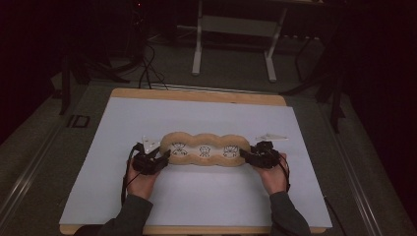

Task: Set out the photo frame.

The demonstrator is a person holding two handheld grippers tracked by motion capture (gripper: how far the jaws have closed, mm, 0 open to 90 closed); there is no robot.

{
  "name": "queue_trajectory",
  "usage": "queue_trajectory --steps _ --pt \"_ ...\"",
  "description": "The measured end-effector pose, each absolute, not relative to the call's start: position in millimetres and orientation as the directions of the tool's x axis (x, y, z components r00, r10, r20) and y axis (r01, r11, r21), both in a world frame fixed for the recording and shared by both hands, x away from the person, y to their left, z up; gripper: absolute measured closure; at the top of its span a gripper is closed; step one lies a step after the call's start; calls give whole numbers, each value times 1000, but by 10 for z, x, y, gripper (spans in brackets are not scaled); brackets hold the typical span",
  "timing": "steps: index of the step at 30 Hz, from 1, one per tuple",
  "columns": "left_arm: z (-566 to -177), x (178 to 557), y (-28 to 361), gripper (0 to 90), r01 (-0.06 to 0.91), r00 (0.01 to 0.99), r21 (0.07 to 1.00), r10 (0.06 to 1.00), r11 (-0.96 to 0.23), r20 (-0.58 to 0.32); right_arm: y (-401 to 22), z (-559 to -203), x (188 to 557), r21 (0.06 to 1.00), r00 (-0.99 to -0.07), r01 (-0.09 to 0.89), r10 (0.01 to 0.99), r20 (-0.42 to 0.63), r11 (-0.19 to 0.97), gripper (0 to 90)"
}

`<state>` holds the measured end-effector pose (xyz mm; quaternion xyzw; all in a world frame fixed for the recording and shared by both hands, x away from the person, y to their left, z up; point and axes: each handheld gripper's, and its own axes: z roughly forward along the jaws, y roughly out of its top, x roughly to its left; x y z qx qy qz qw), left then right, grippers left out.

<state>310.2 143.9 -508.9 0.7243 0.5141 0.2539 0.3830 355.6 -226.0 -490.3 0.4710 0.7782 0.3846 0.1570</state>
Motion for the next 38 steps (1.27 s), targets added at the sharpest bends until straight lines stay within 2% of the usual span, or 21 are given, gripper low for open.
queue_trajectory --steps 1,7,14,28,34,38 --pt "-5084 3096 1445 524 550 340 816 940 -178 -24 -2264 -4889 3549 740 -495 620 862 108 263 499" --pt "-5041 3046 1483 492 541 339 823 941 -172 -26 -2315 -4829 3515 737 -496 621 862 106 267 433" --pt "-4962 2961 1555 478 520 339 837 941 -169 -20 -2380 -4750 3440 734 -505 617 858 91 285 400" --pt "-4890 2855 1798 461 528 384 828 923 -188 -35 -2560 -4755 3270 704 -544 621 836 70 345 394" --pt "-4925 2845 1955 453 557 361 811 932 -179 -42 -2649 -4812 3214 701 -539 629 839 80 337 391" --pt "-4975 2865 2054 448 579 334 792 942 -192 -16 -2713 -4886 3194 683 -540 639 839 71 354 369"
